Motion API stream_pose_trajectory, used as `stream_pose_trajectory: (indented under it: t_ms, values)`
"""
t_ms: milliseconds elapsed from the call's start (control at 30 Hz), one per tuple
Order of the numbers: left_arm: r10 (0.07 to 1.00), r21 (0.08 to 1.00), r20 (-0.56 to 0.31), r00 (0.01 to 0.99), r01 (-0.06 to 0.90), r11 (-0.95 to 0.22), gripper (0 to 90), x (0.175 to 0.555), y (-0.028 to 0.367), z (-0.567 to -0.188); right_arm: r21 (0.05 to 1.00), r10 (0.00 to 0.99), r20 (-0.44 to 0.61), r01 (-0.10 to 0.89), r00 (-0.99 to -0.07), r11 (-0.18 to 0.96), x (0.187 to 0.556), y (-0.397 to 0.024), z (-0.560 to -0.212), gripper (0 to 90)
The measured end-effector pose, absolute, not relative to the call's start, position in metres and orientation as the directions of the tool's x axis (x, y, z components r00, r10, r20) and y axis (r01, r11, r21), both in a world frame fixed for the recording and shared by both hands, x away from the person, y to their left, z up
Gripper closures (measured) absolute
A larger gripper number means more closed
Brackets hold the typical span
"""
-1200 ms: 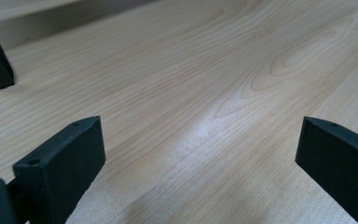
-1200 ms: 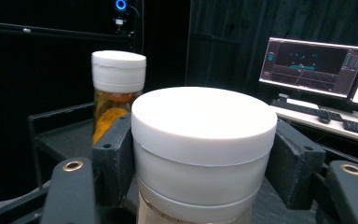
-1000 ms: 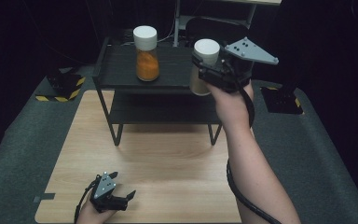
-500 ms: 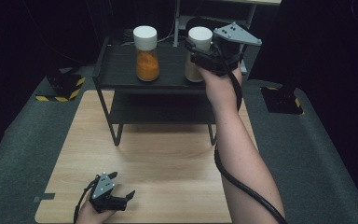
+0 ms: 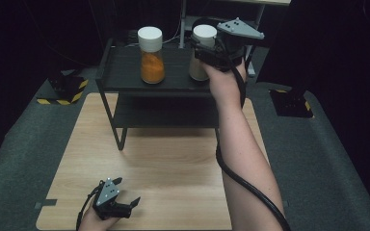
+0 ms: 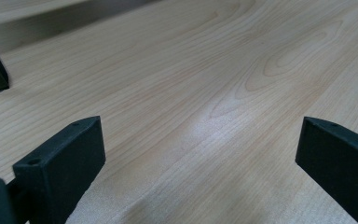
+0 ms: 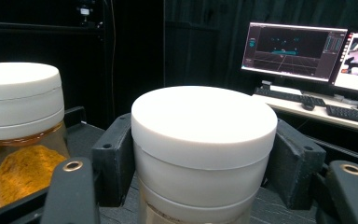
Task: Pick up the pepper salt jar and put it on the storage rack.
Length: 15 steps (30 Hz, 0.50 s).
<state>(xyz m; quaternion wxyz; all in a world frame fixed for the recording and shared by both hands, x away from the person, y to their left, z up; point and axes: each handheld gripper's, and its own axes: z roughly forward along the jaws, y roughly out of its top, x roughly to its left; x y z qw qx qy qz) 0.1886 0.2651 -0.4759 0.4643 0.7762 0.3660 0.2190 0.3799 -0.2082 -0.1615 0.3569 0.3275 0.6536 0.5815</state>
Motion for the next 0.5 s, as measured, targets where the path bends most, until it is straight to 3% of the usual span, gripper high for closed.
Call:
stream_pose_trajectory:
  t_ms: [500]
  values:
    - [0.764, 0.878, 0.003, 0.645, 0.365, -0.311, 1.7, 0.190, 0.265, -0.475, 0.997, 0.847, -0.062, 0.012, -0.528, 0.081, 0.381, -0.212, -0.172, 32.6]
